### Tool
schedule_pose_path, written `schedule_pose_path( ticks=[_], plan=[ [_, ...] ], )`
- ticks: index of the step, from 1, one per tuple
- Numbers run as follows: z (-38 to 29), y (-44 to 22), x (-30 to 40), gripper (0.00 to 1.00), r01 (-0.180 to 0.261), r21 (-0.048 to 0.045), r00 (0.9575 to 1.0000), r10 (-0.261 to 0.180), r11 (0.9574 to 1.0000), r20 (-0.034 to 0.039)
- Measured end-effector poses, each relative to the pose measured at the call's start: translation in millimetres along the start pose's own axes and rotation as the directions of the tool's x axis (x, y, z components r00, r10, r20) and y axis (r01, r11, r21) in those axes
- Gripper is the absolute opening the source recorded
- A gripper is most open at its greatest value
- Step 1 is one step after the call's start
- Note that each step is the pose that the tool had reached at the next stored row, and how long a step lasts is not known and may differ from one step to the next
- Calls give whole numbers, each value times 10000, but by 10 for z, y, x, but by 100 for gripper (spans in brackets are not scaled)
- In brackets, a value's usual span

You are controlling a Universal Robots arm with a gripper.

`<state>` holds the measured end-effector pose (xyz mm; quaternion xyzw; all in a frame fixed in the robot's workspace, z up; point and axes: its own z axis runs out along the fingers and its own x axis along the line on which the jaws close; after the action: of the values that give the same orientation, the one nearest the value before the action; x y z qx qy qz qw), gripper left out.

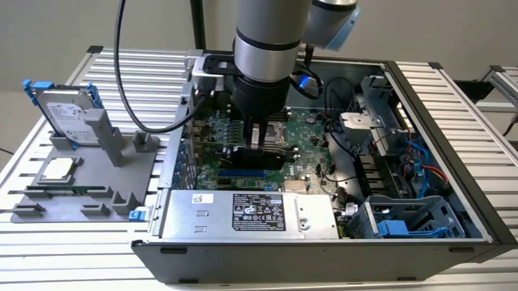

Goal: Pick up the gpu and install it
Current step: 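Insert the gpu into the slot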

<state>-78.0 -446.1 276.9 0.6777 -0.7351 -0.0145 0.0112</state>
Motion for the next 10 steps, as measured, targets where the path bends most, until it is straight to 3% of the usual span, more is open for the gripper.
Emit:
schedule_pose_path(
  ticks=[10],
  plan=[
    [16, 27, 2, 0, 0, 0, 10000, 0, 10000, 3]
  ],
)
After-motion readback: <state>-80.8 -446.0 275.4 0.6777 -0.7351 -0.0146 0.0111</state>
